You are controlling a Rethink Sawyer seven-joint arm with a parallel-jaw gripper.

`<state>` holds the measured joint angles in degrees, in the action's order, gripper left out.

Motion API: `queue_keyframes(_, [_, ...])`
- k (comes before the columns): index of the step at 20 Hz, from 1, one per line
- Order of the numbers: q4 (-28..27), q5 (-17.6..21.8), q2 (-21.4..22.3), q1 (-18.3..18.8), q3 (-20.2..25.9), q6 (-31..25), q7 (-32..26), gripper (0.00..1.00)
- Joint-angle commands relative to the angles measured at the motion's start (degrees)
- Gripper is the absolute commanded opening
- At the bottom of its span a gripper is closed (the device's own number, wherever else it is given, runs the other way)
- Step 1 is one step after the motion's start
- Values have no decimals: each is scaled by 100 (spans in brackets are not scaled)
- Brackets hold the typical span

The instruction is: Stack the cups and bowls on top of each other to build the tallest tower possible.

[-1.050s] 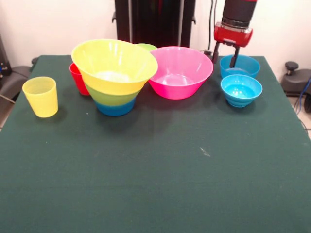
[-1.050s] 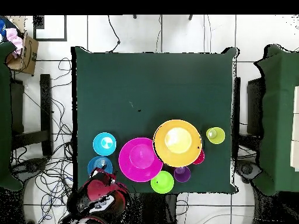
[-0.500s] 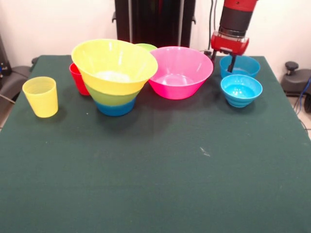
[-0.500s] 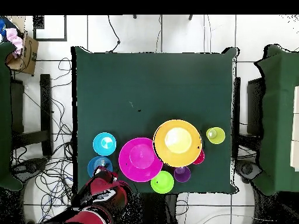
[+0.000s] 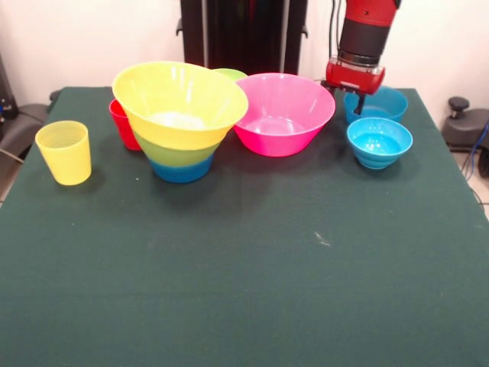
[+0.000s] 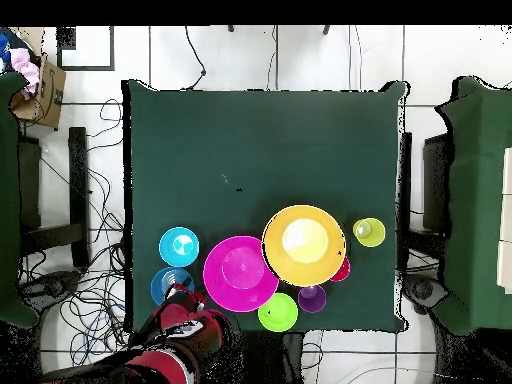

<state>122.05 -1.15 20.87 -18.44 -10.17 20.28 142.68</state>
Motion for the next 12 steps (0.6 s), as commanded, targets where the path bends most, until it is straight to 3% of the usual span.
queue_keyframes(1, [-621,-146,-145,151,345,157,612,100])
queue_keyframes(3, [-618,-137,-153,158,358,175,620,100])
queue_keyframes(4, [-619,-149,-163,147,342,192,622,0])
queue_keyframes(12, [-657,-262,-152,1,184,8,516,0])
